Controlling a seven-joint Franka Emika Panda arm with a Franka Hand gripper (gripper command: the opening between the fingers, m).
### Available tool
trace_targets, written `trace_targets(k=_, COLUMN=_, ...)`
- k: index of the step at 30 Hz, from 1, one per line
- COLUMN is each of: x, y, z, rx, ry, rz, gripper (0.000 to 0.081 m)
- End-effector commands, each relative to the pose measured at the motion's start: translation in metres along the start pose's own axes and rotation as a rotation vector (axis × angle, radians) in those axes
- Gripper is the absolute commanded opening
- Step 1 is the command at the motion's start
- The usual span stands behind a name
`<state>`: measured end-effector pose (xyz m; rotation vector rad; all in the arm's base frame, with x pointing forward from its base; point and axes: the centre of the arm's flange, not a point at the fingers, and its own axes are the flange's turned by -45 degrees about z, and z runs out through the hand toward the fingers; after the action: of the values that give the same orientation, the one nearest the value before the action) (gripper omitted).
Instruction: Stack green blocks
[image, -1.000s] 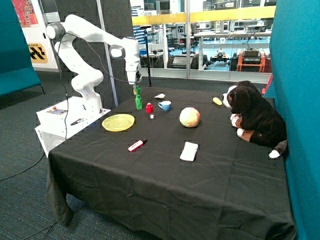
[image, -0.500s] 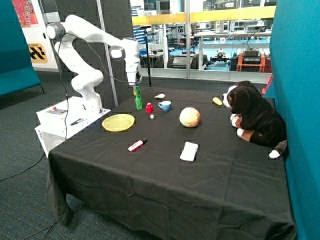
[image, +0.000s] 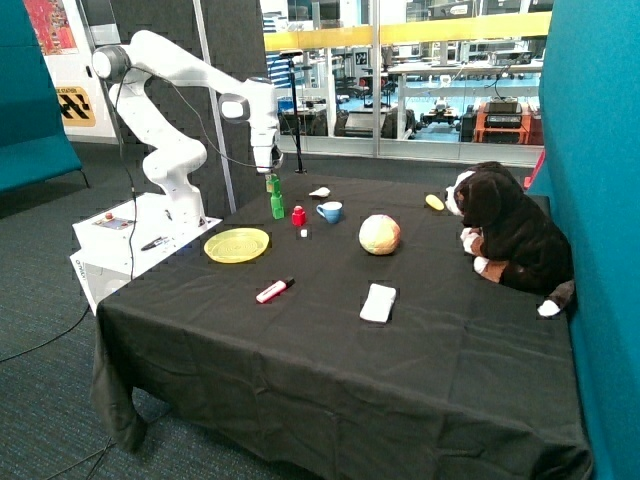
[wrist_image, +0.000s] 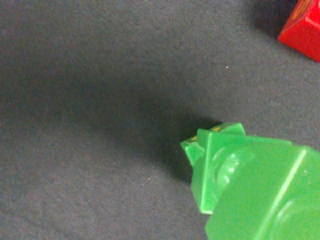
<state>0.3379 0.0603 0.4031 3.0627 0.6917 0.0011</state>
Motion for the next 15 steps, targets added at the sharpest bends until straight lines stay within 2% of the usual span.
trace_targets(k=1, x=-0.0011, y=-0.0042, z=0.0014, rx=0.0019, ry=-0.0003, rz=-0.014, gripper=0.0000)
trace_targets(k=15, x=0.0011, y=-0.0110, z=0.0013, rx=0.0019, ry=-0.0003, rz=-0.027, gripper=0.0000)
